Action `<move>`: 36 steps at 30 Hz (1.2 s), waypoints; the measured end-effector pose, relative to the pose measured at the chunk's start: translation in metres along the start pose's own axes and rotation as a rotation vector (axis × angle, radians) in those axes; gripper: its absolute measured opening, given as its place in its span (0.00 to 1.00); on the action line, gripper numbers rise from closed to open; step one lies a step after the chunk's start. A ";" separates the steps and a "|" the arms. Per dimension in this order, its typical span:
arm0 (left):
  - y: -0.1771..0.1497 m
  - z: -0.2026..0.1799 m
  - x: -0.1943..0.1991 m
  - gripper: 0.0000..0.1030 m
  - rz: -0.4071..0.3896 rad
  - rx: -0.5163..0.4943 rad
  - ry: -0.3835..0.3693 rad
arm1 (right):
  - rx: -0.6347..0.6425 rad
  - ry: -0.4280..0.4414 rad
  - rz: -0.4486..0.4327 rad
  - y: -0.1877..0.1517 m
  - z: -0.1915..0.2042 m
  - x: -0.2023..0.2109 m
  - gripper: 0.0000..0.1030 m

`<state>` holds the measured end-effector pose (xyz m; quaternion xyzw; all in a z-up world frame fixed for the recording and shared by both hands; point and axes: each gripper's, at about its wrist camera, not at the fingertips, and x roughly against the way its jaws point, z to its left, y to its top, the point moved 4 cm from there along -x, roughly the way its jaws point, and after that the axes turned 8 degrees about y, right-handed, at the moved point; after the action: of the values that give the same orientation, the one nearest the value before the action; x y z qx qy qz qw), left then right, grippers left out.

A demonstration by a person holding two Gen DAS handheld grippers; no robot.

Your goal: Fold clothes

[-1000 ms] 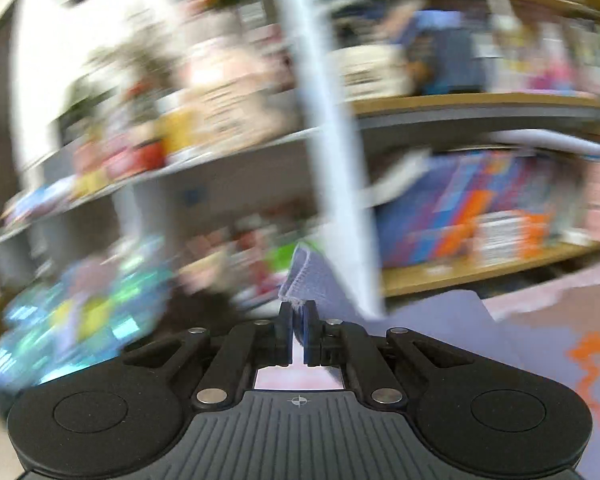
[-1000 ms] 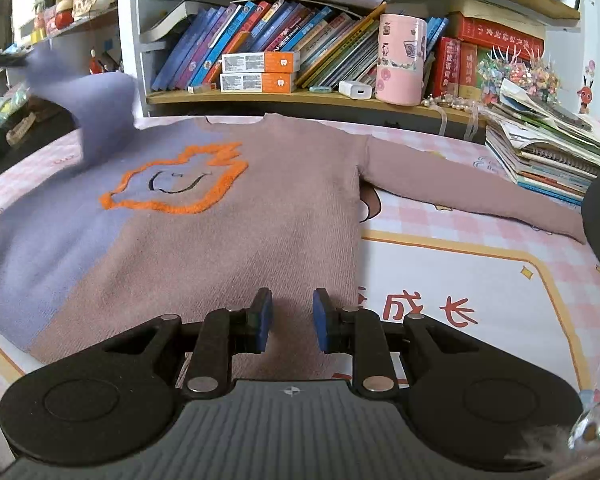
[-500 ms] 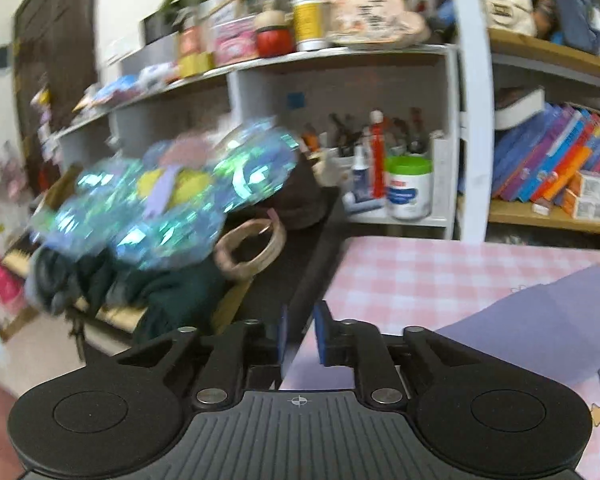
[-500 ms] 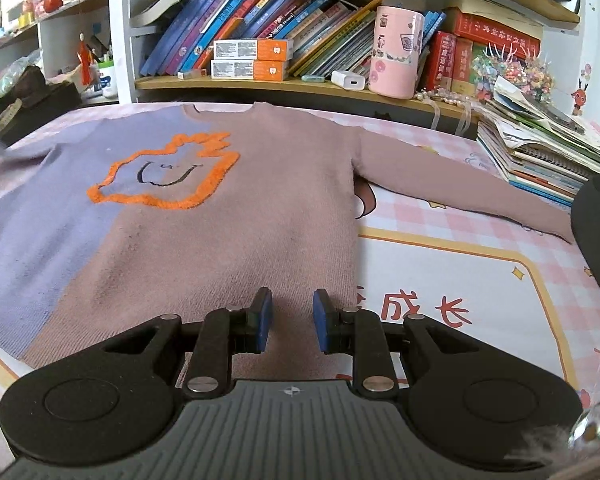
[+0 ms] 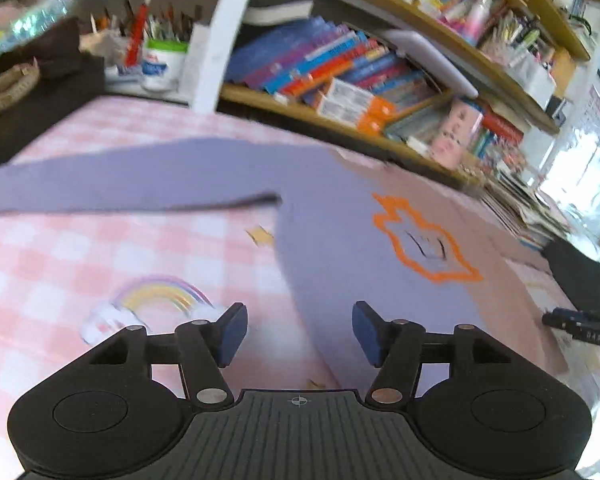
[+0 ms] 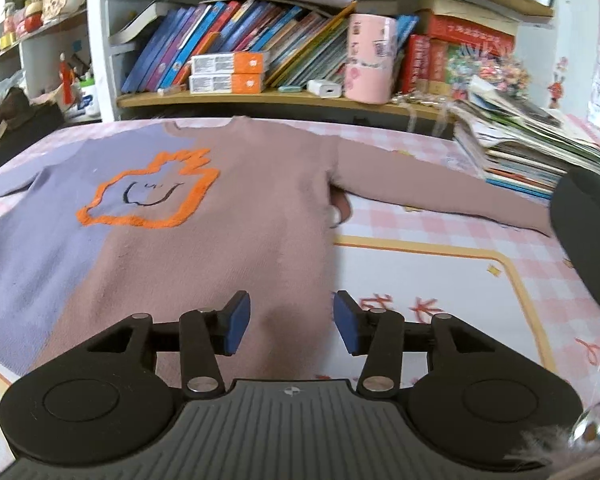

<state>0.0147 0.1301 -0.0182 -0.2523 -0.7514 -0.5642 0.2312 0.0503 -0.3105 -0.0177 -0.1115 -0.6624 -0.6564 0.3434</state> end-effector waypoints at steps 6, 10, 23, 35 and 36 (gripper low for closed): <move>-0.011 -0.010 -0.003 0.57 0.036 -0.012 0.034 | -0.110 0.029 0.017 -0.013 -0.016 0.012 0.43; -0.016 -0.017 -0.001 0.57 0.026 -0.048 0.055 | -0.140 0.052 0.025 -0.019 -0.014 0.011 0.43; -0.021 -0.013 0.000 0.42 0.043 0.115 -0.050 | -0.137 0.072 0.029 -0.021 -0.006 0.007 0.31; -0.019 -0.009 -0.011 0.09 0.042 0.135 -0.048 | -0.135 0.077 0.028 -0.026 -0.008 0.014 0.19; -0.020 -0.008 -0.013 0.08 0.045 0.145 -0.054 | -0.136 0.083 0.029 -0.025 -0.007 0.013 0.14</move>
<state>0.0123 0.1165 -0.0387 -0.2666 -0.7905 -0.4959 0.2412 0.0278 -0.3238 -0.0307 -0.1170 -0.5997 -0.6989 0.3717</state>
